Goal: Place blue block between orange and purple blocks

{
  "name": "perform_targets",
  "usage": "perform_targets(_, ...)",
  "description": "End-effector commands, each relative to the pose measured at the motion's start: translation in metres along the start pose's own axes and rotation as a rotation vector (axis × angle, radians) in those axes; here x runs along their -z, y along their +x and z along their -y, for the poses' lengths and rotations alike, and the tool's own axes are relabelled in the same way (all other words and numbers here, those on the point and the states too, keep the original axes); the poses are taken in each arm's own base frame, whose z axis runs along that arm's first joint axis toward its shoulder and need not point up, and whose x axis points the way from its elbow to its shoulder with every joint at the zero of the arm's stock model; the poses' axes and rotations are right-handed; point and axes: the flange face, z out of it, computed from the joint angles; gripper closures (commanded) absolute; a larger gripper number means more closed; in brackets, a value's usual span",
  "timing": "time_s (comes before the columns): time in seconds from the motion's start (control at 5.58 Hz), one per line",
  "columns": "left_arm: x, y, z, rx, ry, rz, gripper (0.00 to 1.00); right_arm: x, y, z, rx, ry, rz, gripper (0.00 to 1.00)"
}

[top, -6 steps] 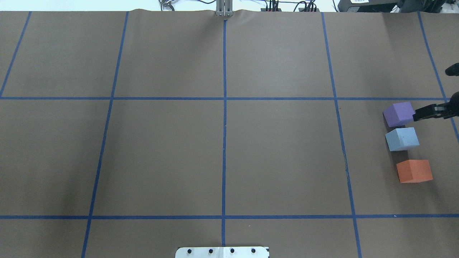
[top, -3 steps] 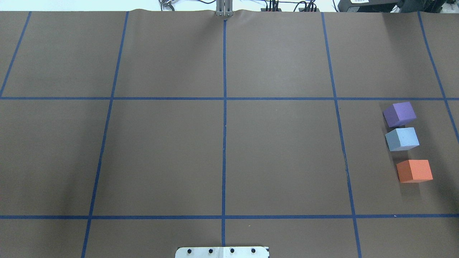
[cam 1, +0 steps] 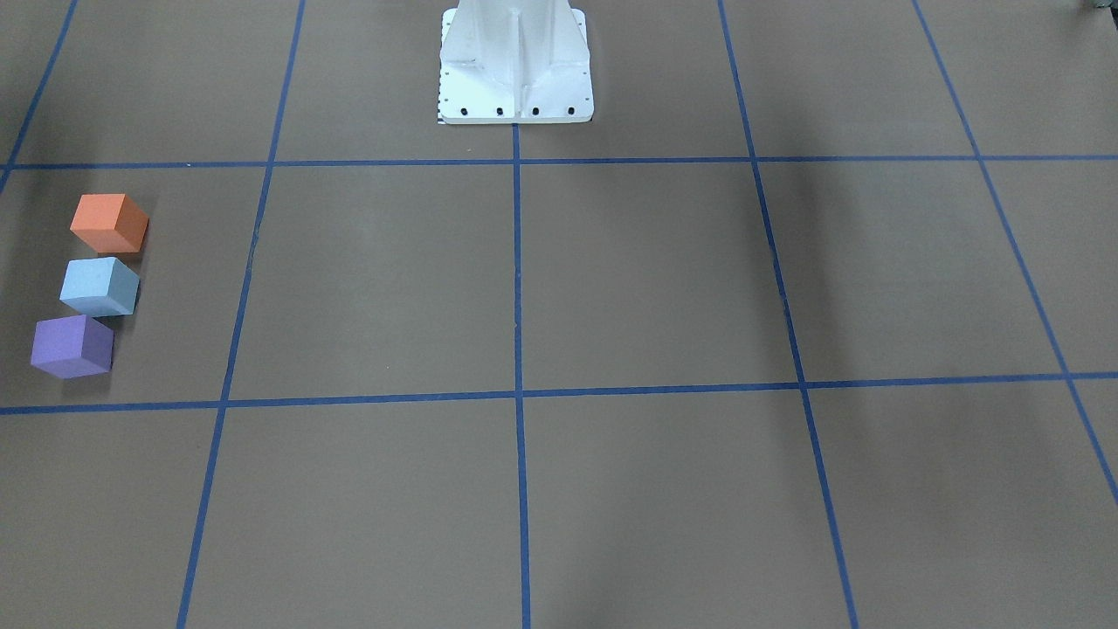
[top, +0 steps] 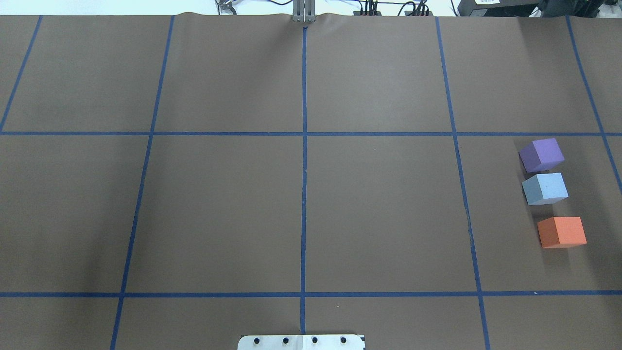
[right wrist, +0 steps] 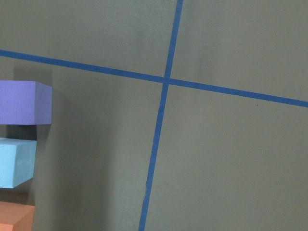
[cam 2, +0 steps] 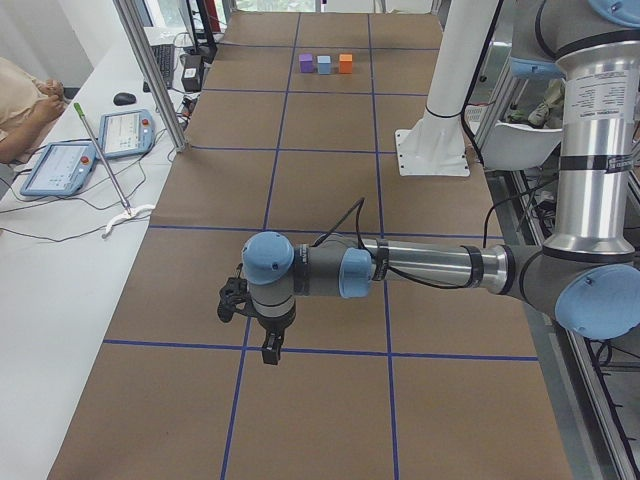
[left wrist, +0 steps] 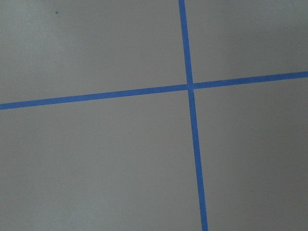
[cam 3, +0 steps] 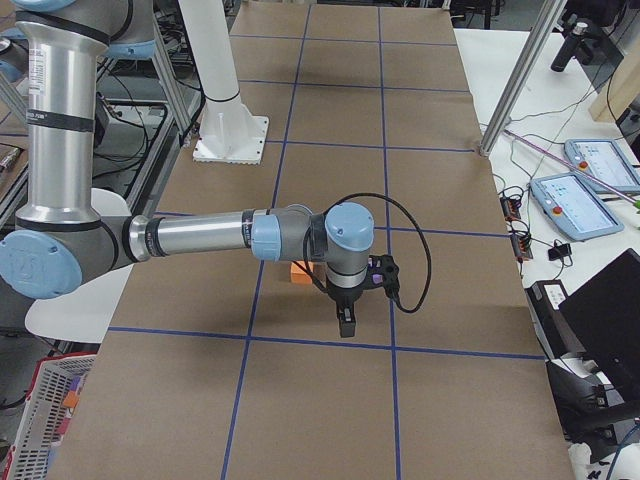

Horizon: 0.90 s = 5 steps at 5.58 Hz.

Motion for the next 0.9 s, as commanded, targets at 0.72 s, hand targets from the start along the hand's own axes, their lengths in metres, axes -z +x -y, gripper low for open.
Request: perform_targets(0.72,-0.0044,-0.0006,-0.0017,-0.010,0.000,0.001,0.00,0.0119,-0.0131,0.0039,0.016,0.029,0.037,0.00)
